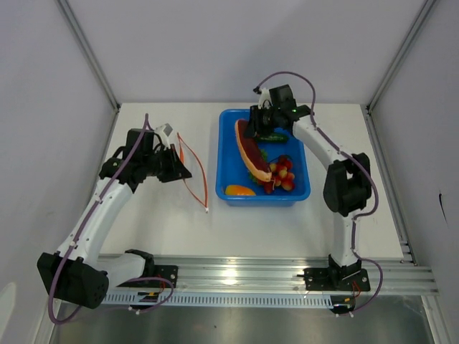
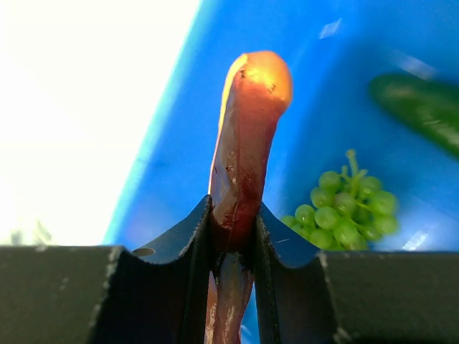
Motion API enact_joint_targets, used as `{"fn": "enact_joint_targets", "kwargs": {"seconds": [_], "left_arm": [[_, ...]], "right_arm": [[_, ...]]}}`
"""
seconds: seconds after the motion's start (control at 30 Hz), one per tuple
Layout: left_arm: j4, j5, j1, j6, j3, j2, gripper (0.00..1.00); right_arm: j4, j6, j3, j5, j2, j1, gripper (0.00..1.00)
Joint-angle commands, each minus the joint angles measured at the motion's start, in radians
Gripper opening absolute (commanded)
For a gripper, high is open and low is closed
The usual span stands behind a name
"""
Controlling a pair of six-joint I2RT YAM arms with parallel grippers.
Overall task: Place the food in the zip-top bag and seal the zipper
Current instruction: Pick up the fake food from the bin, then place the fake food in the zipper food storage bag.
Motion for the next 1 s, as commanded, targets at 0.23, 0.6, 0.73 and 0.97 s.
{"fn": "enact_joint_targets", "kwargs": {"seconds": [0.23, 0.6, 0.73, 0.97], "left_arm": [[-0.016, 0.066, -0.018, -0.125, 0.035, -0.007, 0.01], [0.062, 0.199, -0.057, -0.226, 0.004, 0.042, 0.01], [0.068, 0.187, -0.07, -0.234, 0.0, 0.04, 0.01], [0.09, 0.187, -0.075, -0.249, -0.03, 0.048, 0.01]], "right_arm": [[0.348, 0.23, -0.248, 0.306, -0.425, 0.047, 0.0], [0.738, 0.262, -0.508, 0.698, -0.695, 0.378, 0.0], [0.802, 0.241, -0.536, 0.873, -0.714, 0.467, 0.0], [0.846, 0.193, -0.52, 1.042, -0.715, 0.567, 0.0]]}}
